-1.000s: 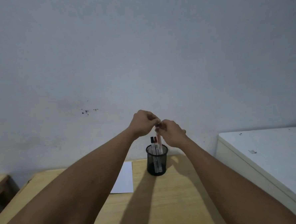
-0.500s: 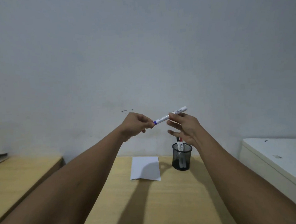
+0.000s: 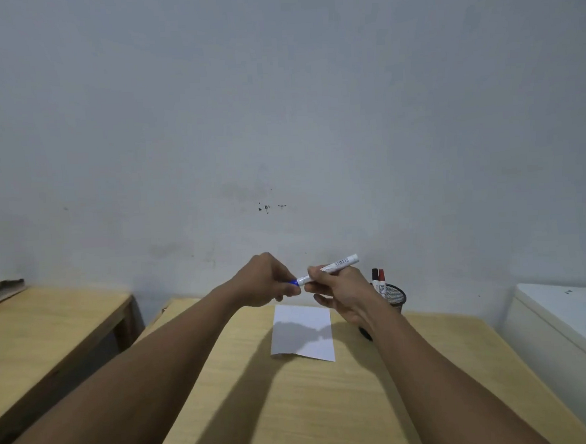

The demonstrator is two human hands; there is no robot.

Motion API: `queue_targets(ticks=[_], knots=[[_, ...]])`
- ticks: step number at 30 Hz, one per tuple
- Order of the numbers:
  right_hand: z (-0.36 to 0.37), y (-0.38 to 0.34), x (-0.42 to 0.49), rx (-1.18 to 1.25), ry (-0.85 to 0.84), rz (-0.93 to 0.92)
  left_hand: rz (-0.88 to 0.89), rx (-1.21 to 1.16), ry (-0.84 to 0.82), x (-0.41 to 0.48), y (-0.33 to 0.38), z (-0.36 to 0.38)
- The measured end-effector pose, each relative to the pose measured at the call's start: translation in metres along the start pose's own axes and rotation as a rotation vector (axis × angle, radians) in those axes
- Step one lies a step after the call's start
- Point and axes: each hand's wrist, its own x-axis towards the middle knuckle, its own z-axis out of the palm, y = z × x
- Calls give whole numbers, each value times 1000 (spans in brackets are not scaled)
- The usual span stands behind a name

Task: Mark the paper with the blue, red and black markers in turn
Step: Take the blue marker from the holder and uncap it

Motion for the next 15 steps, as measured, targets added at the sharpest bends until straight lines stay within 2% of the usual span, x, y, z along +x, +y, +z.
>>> queue_targets(ticks=[3,5,7,11,15], knots=[[-2,18,11,-19,-40,14,-68,-32,-196,-2,-26,-9],[-6,28,19,-39,-10,10,-118,-44,-246,-5,-49,-11],[-10,38,27,-50,55,-13,-127,11,-171,-6,-68,-3],[0,60,47,-147,164,-79,-60,305,12,-1,-92,39],[13,75,68,-323,177,-181,1,356,153,2,-107,79]])
